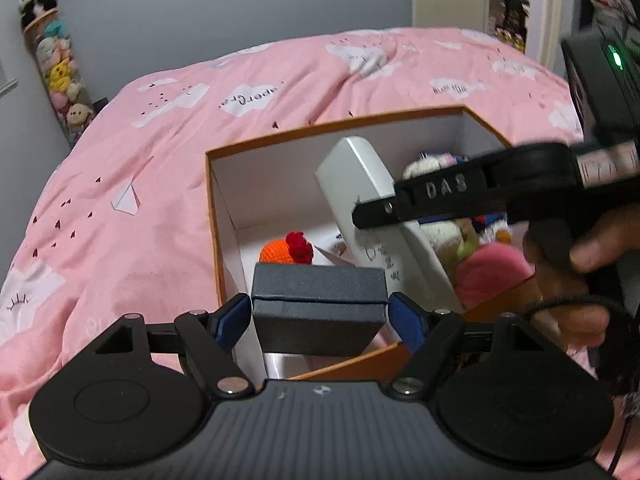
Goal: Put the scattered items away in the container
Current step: 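Carry both boxes over the shoebox and lower the grey box in, opening the left gripper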
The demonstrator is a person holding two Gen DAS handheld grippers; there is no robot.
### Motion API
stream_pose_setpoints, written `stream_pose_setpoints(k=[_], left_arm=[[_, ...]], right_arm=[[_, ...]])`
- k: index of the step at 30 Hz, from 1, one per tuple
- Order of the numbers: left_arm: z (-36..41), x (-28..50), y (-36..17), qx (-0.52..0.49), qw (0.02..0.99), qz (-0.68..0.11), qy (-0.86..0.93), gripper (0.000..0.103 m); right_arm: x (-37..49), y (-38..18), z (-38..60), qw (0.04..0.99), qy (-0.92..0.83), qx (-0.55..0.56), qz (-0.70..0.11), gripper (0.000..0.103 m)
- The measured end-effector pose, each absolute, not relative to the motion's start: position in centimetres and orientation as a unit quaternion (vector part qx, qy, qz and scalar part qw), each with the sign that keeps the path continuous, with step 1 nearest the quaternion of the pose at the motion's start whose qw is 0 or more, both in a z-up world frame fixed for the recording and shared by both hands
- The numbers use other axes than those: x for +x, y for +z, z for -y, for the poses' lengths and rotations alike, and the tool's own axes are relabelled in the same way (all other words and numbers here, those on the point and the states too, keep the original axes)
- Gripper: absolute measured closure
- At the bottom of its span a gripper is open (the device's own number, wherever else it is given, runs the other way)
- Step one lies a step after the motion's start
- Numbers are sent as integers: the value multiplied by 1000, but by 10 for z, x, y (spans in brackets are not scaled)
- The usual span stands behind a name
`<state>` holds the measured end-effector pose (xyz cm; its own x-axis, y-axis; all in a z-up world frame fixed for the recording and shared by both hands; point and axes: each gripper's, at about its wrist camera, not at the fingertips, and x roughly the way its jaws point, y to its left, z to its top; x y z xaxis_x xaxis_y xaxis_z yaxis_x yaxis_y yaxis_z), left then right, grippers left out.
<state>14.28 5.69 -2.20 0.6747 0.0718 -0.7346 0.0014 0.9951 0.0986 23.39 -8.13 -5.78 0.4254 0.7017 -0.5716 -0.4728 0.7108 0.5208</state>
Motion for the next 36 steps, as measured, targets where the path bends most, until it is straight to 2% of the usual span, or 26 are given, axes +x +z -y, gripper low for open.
stream_pose_setpoints(k=[5,7,8,9,12,19,26,36], left_arm=[[-58,140,-15,47,917,-396,24,14],[-59,138,-13,44,916,-397,28,30],[-60,138,-13,39,915,-402,30,44],[-62,139,-13,32,914,-403,32,51],[-68,143,-14,17,914,-405,28,56],[-76,166,-19,3,919,-391,48,57],[-64,182,-30,49,921,-380,71,54],[-66,166,-21,25,922,-380,64,54]], right_arm=[[234,-57,82,832,353,142,-404,71],[233,-57,82,833,352,141,-403,71],[233,-57,83,833,352,141,-403,71],[232,-57,83,833,351,142,-403,71],[232,-58,84,834,349,143,-403,71],[231,-57,89,838,338,148,-402,71],[234,-62,91,835,332,155,-411,71],[242,-68,92,833,322,166,-418,71]])
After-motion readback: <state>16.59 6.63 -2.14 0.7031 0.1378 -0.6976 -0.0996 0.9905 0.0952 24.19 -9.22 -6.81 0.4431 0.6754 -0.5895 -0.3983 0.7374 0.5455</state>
